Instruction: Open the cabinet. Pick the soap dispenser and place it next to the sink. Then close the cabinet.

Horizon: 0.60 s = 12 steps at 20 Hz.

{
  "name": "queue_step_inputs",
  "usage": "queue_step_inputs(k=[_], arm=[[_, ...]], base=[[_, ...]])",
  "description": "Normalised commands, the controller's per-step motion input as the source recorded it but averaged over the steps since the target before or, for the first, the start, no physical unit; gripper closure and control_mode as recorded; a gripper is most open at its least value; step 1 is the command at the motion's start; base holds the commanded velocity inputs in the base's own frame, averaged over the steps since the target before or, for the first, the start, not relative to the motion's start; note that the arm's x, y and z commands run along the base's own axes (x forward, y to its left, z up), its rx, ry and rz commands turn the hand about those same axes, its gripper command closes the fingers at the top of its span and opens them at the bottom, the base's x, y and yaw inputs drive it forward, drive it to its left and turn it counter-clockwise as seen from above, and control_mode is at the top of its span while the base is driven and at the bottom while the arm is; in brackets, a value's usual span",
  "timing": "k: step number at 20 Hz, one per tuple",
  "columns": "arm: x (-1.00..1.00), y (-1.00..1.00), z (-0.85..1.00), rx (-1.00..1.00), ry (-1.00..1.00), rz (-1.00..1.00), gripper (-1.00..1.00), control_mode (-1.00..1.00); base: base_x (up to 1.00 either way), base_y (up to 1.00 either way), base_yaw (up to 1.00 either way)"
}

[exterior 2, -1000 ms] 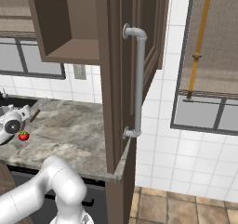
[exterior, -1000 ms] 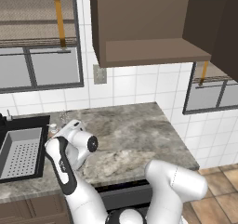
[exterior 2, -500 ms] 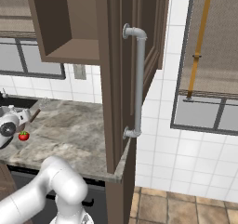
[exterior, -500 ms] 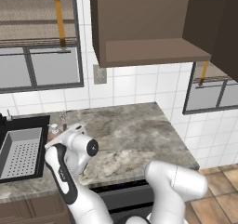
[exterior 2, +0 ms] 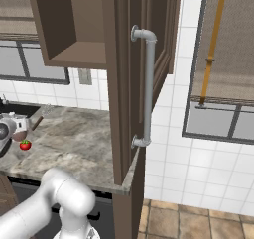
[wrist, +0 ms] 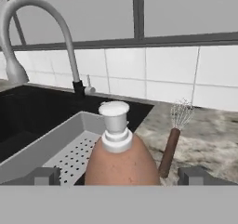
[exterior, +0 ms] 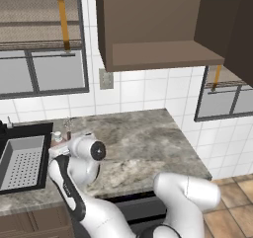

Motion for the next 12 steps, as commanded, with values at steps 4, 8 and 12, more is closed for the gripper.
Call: queue_step_inputs(k=[4,8,12], arm=[[-0.27,-0.19,0.53,0.03,0.19,-0.08,-1.0,-1.0],[-0.35,-0.23,0.44,0.01,0.21,-0.06,-1.0,-1.0],[-0.46,-0.31,0.38,0.0,0.19,-0.06,-1.0,-1.0]], base=[[0.0,0.0,0.0],[0.0,0.0,0.0],[0.0,0.0,0.0]])
